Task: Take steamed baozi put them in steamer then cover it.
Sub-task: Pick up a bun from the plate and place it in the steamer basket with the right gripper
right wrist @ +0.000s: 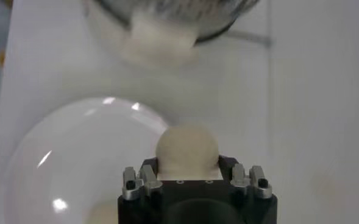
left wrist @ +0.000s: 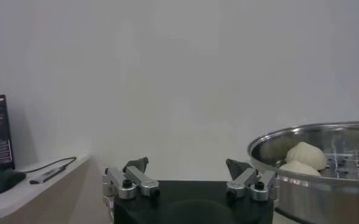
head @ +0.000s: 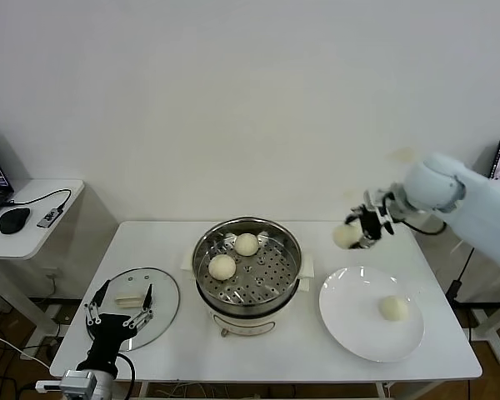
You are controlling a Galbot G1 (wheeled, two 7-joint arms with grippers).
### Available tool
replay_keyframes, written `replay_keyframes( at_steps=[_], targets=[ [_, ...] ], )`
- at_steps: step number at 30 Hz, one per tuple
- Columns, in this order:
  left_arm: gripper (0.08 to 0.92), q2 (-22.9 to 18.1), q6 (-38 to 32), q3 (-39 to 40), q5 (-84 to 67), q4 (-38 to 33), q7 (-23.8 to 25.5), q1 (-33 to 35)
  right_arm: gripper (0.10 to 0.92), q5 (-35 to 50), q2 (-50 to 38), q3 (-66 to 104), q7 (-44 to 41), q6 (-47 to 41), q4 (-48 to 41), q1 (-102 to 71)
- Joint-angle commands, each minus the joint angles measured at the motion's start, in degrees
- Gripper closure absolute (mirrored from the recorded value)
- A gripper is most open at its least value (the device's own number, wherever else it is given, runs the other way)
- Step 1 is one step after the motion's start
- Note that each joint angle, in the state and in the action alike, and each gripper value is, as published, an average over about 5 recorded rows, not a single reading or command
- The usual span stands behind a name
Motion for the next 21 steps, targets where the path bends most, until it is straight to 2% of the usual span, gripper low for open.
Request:
replay_keyframes(
  at_steps=[1, 7, 15, 21],
  targets=[
    [0.177, -0.2, -0.7, -0.5, 0.0, 0.4, -0.1, -0.2, 0.406, 7.1, 13.5, -8.0, 1.4, 3.4, 0.1, 9.4],
    [0.177, -0.5, -1.4, -1.0, 0.1, 1.2, -0.2, -0.2, 0.406, 5.2, 18.6, -11.0, 1.6, 9.9, 0.5, 5.8],
    [0.177, -0.9, -1.2, -1.4, 0.1, 0.9, -0.3, -0.6, 0.405, -5.8, 23.7, -16.3, 0.5, 20.8, -1.3, 5.1],
    [0.177, -1.3, -1.3, -1.4, 0.0, 1.1, -0.4, -0.6, 0.399, -10.0, 27.1, -18.5, 0.3, 26.1, -2.2, 5.0]
  ],
)
